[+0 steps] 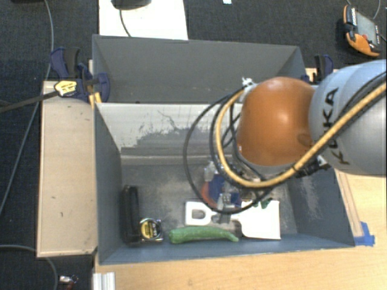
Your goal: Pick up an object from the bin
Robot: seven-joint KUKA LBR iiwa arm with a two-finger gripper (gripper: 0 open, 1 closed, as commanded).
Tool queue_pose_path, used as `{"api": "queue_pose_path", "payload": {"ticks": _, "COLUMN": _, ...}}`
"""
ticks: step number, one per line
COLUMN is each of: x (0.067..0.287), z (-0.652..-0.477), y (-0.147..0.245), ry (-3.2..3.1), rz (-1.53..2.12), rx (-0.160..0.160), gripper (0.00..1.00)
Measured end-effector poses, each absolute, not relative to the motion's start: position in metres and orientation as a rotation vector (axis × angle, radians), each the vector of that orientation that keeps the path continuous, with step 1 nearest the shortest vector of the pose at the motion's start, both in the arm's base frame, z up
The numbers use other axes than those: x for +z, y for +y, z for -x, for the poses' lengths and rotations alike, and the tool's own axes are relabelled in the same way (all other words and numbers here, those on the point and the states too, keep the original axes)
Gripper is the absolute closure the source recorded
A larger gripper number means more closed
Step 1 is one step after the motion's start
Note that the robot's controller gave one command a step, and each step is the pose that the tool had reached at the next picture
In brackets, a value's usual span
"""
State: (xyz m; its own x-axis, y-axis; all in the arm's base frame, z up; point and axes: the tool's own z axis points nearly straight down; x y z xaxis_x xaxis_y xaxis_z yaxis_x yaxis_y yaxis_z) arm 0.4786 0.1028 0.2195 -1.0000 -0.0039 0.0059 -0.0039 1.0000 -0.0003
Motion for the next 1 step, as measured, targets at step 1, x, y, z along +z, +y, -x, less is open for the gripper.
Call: {"api": "queue_pose_path", "payload": {"ticks": 1, "x": 0.2237, "z": -0.4803, "y": 0.1020, "ry": -3.144, "rz": 0.005, "rx": -0.001, "gripper": 0.00}}
